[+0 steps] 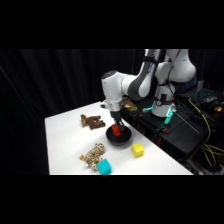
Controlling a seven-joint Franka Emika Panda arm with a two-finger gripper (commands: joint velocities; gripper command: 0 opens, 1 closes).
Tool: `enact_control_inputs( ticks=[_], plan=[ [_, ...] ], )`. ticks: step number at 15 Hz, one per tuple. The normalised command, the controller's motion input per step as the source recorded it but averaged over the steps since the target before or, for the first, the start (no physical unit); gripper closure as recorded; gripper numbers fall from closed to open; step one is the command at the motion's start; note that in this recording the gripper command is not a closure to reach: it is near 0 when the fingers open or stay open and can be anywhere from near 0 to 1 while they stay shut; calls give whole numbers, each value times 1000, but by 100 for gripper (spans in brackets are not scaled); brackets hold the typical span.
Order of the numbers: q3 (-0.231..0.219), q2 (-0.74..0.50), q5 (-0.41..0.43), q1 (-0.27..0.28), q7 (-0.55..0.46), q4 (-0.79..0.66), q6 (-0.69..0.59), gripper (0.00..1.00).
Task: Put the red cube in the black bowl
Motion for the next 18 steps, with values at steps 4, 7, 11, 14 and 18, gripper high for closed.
enact_control_inputs(
  ticks=[4, 7, 11, 14, 18],
  plan=[
    [13, -134, 55, 23, -4, 41, -109, 0],
    [2, -477, -115, 117, 280, -56, -407, 0],
    [41, -617, -205, 82, 412, 38, -626, 0],
    [79, -431, -139, -31, 264, 255, -598, 0],
    [81, -178, -107, -91, 127, 272, -325, 0]
  ],
)
